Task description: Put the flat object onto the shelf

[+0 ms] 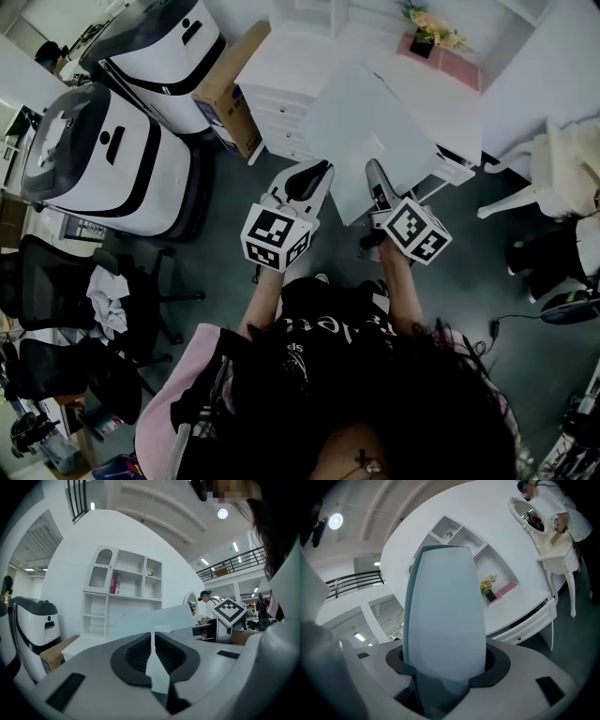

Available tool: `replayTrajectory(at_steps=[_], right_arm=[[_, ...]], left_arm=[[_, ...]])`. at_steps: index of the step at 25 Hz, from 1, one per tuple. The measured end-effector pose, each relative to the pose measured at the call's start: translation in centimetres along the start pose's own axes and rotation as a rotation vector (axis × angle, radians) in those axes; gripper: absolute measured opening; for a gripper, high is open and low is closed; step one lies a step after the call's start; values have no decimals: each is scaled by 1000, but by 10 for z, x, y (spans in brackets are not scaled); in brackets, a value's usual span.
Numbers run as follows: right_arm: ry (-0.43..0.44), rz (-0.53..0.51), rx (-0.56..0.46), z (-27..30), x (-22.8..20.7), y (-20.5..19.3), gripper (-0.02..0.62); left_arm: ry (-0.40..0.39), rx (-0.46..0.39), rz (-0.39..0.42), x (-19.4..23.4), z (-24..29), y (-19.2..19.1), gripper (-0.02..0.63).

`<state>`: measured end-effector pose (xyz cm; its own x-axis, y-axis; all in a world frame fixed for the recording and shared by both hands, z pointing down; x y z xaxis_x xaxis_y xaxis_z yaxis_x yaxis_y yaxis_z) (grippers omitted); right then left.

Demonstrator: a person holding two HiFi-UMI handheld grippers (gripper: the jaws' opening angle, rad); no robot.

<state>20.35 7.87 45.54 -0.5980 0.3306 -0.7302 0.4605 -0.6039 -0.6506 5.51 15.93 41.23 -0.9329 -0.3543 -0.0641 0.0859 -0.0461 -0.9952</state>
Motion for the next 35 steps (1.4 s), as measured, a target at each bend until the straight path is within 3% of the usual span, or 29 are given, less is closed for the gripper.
replayTrajectory(at_steps=[9,18,26,35], right_arm=[[-23,0,6,-4,8,-8,307],[-5,16,19,32,13,-4,307],[18,34,3,108,5,35,307],[-2,38,20,207,-29,97,307]], left_arm=[[8,6,-53,11,-16,-18,35],[28,11,-59,42,-5,-24,35],[38,10,-34,97,56,-19,35],[10,7,-35,155,171,-14,35]])
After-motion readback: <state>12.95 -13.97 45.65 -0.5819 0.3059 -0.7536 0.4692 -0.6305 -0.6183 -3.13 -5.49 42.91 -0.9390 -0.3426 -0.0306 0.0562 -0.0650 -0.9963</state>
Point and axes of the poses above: the fingertips, and each gripper's own axes: z forward along the fingers, x to its left, y out of its top, the point moved 5 cm from there along -z, backward along the fingers, and after that the axes turned 7 degrees about z, right-handed, at the moved point
